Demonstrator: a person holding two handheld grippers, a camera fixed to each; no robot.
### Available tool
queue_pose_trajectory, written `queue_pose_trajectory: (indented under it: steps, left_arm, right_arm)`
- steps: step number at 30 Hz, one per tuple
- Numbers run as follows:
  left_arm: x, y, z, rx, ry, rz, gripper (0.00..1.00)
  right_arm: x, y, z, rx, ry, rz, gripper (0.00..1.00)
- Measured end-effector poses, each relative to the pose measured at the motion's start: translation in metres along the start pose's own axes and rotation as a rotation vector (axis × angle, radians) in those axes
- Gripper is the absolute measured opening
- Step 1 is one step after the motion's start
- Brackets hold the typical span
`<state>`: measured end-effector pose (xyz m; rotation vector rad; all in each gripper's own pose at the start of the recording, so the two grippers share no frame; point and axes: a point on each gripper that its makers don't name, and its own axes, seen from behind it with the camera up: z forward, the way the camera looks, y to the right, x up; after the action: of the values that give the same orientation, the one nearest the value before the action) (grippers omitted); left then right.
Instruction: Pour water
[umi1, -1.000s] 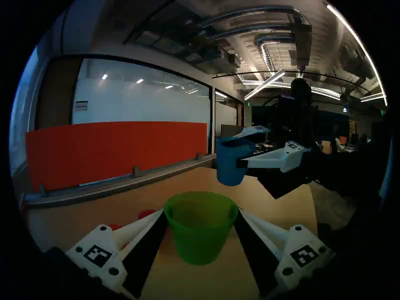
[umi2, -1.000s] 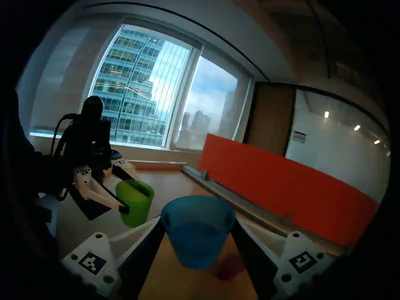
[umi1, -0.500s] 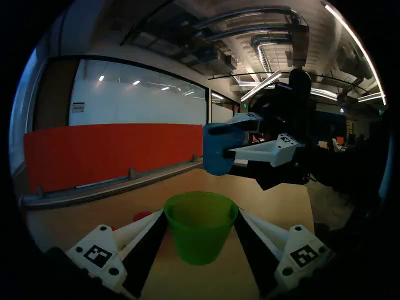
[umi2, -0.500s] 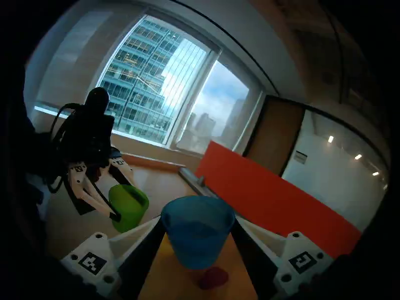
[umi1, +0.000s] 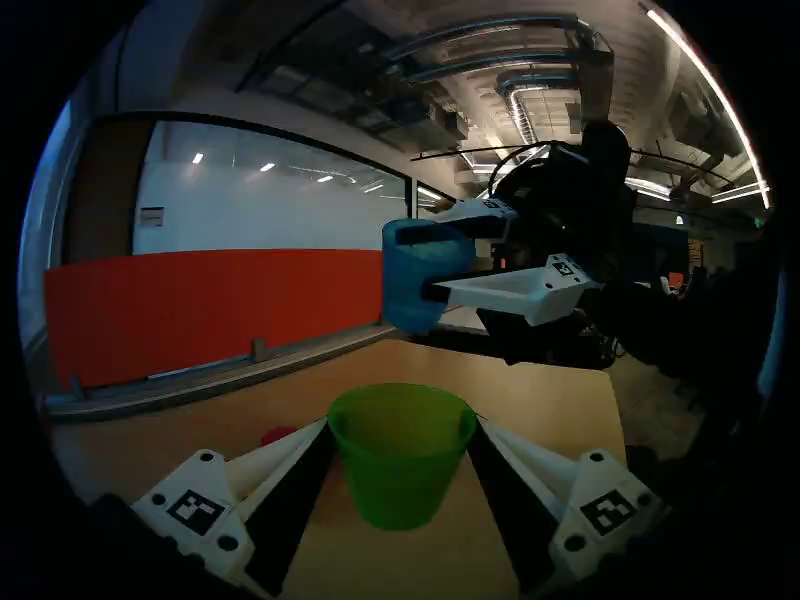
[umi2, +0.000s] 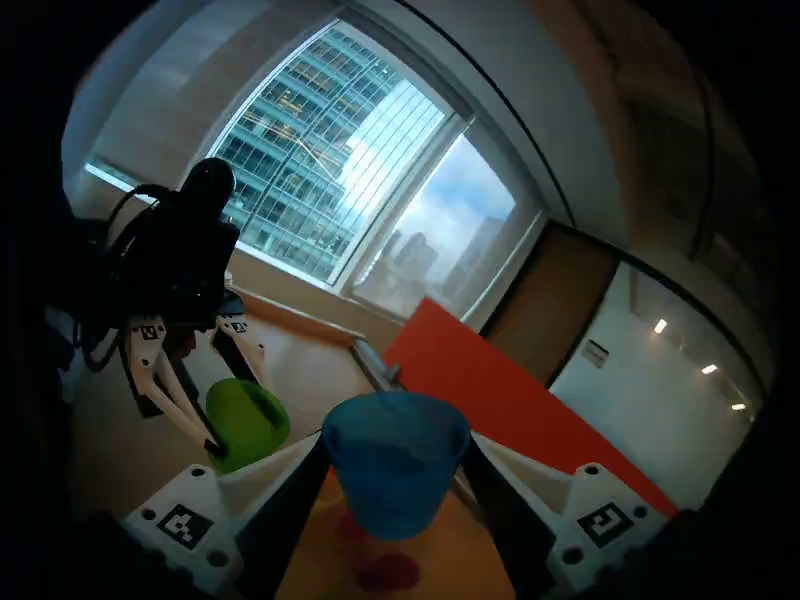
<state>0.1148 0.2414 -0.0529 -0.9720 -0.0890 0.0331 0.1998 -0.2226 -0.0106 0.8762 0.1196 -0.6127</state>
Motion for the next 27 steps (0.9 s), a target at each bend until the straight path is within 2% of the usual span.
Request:
queue_pose_trajectory:
  steps: [27]
  left_arm:
    - [0.003,0.003,0.006,-0.014,0.010,-0.007,0.88]
  right_arm:
    - [0.030,0.024,0.029,-0.038,0.005,-0.249,0.91]
